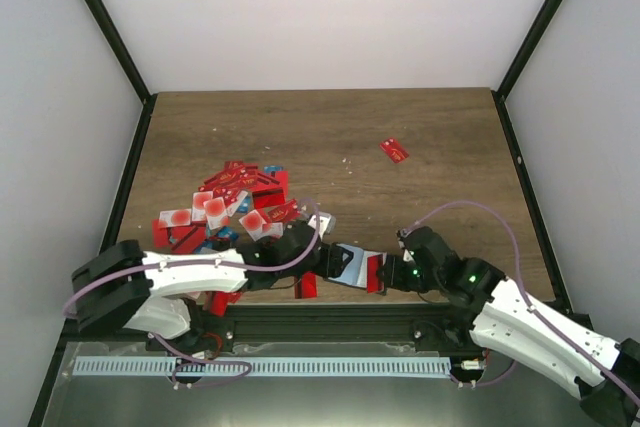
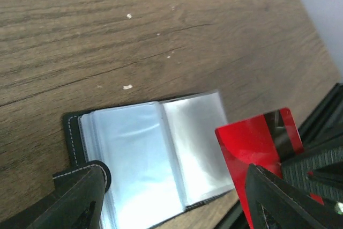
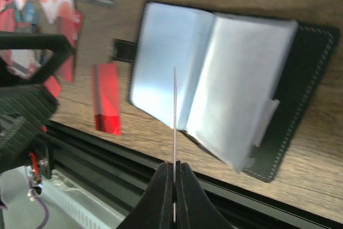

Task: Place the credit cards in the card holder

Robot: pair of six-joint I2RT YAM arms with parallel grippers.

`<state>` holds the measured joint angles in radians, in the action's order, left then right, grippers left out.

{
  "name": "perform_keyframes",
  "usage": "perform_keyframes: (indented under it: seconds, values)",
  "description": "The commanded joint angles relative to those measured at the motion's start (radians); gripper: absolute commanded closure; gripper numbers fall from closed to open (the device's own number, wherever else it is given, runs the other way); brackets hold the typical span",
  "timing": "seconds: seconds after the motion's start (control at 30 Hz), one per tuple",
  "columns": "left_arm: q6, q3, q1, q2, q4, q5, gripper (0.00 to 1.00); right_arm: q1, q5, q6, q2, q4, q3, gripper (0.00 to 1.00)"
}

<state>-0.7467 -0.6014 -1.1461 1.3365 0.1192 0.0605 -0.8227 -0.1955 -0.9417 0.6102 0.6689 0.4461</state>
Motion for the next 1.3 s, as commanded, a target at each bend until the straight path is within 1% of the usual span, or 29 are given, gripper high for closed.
perform_keyframes:
  seconds: [0.0,0.1,0.23,0.3,0.5,0.6,0.77,0.87,1.1,1.27]
  values:
    - [0.017,-0.075,-0.007,0.082,-0.077,0.060,0.26,0.007,0.015,-0.087,-0.012,-0.020,-0.062,0.99]
    - [0.015,-0.108,-0.007,0.139,-0.112,0.076,0.26,0.043,-0.038,-0.062,0.000,-0.105,-0.109,0.99]
    - [0.007,-0.138,-0.007,0.198,-0.150,0.101,0.28,0.159,-0.223,-0.002,0.037,-0.245,-0.187,0.99]
    - [0.007,-0.144,-0.007,0.218,-0.162,0.111,0.29,0.207,-0.292,0.020,0.047,-0.303,-0.217,0.99]
    - [0.012,-0.151,-0.008,0.264,-0.164,0.107,0.34,0.270,-0.355,0.051,0.054,-0.356,-0.233,0.99]
    - [0.011,-0.156,-0.007,0.286,-0.168,0.118,0.40,0.285,-0.389,0.057,0.069,-0.390,-0.247,0.99]
    - [0.002,-0.153,-0.007,0.300,-0.168,0.130,0.52,0.290,-0.406,0.055,0.097,-0.435,-0.259,0.99]
    - [0.000,-0.151,-0.007,0.307,-0.167,0.133,0.57,0.291,-0.405,0.056,0.113,-0.450,-0.259,0.99]
    - [-0.005,-0.150,-0.007,0.319,-0.173,0.150,0.64,0.296,-0.380,0.055,0.122,-0.425,-0.259,0.99]
    - [-0.006,-0.146,-0.007,0.319,-0.181,0.166,0.66,0.304,-0.362,0.058,0.084,-0.391,-0.264,0.99]
